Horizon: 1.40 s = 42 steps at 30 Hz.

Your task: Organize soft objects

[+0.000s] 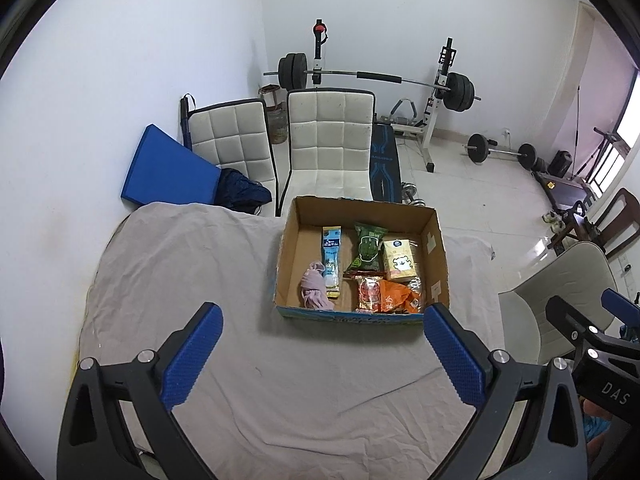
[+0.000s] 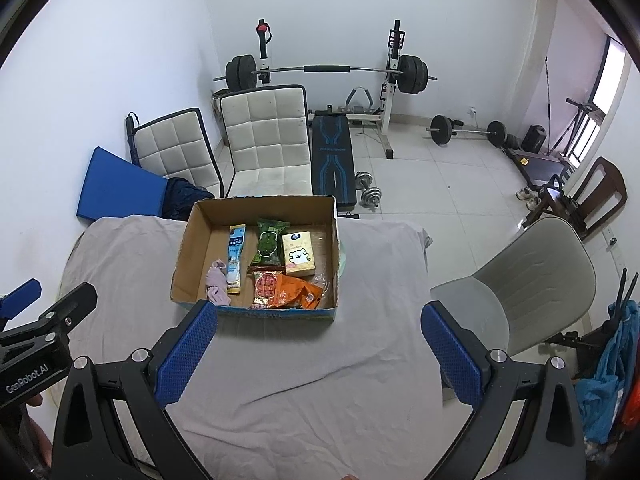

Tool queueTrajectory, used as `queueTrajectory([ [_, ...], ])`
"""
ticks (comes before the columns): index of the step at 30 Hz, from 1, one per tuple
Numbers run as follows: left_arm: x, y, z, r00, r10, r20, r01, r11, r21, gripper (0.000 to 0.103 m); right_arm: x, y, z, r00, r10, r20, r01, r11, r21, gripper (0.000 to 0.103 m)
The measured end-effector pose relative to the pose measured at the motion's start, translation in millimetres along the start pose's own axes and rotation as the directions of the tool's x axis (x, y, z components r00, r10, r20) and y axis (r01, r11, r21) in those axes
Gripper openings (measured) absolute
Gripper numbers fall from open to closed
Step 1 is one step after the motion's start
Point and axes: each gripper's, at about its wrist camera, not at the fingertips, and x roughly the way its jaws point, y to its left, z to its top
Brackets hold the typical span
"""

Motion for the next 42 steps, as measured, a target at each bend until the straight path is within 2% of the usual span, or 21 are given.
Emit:
queueTrajectory([
  [28, -0.3, 1.5, -1.0, 1.000, 0.017, -0.005, -0.017, 1.000, 0.010, 0.103, -3.9, 3.0, 0.7, 1.000, -0.014, 0.003, 0.014, 1.000, -0.009, 0.103],
  [42, -9.7, 4.0, -5.4, 1.000, 0.019, 0.017, -0.019, 1.000, 0.022, 0.103, -7.5, 3.2, -3.5, 1.000, -0.019, 0.010, 0.019, 1.000, -0.006, 0.103],
])
